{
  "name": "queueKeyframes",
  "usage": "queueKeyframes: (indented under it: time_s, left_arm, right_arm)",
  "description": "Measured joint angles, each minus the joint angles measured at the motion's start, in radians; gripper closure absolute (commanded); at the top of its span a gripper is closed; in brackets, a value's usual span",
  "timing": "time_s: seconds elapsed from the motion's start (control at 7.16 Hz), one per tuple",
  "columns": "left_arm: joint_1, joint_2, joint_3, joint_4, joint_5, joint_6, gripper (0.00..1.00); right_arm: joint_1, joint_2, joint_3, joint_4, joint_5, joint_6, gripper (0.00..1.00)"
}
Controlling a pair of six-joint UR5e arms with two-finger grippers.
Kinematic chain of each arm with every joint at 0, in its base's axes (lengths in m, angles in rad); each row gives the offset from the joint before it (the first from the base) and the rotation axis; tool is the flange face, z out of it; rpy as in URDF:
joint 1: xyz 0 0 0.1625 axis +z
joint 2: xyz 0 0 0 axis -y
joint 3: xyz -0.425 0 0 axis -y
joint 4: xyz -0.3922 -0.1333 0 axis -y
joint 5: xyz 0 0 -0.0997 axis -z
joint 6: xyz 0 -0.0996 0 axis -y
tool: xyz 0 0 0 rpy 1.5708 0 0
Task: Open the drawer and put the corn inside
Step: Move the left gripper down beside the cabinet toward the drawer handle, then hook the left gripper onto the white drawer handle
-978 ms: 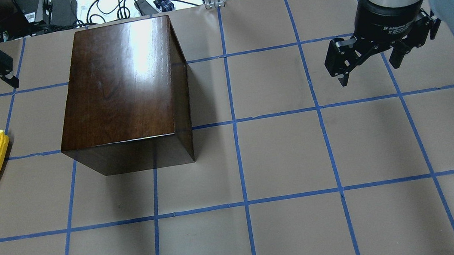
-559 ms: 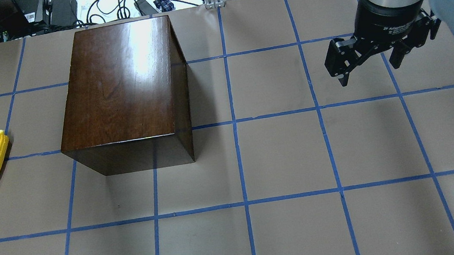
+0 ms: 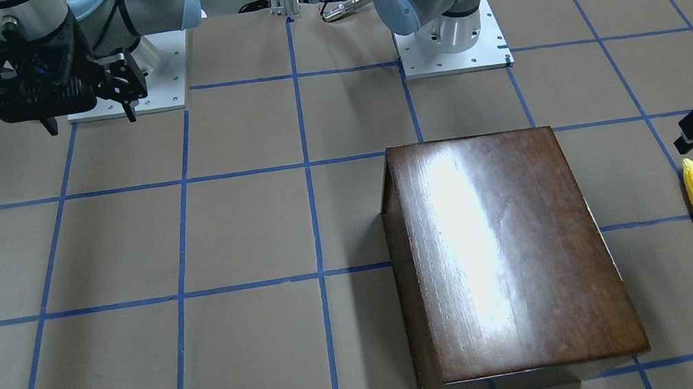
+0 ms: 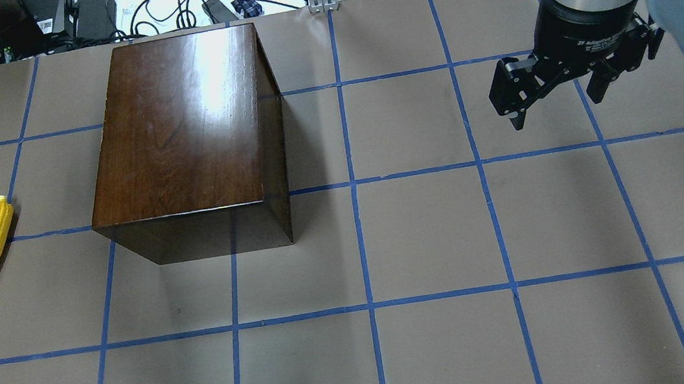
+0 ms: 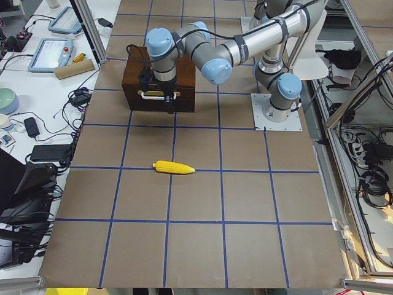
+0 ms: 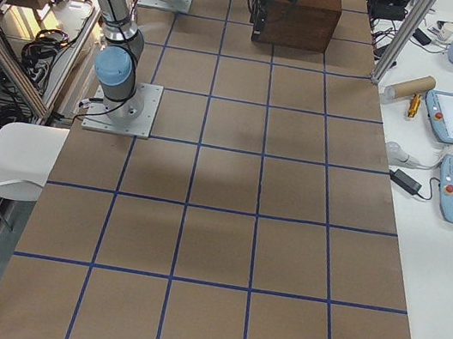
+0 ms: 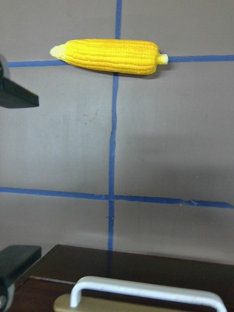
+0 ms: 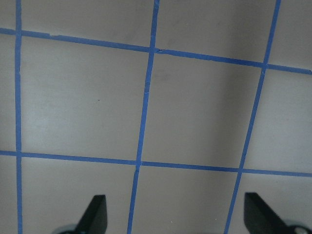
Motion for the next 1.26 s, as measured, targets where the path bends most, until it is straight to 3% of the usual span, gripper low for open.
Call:
queueKeyframes:
  time_s: [0.56,1.26]
  left_arm:
    - [-0.004,-0.167,-0.006,0.12,-0.01,0.002,0.0]
    - [-0.03,-0.172,-0.014,0.043,-0.328,0.116,0.0]
  right_arm:
    - [0.0,-0.001,0.0,0.0,0.0,0.0,0.0]
    - [0.0,-0.001,0.0,0.0,0.001,0.0,0.0]
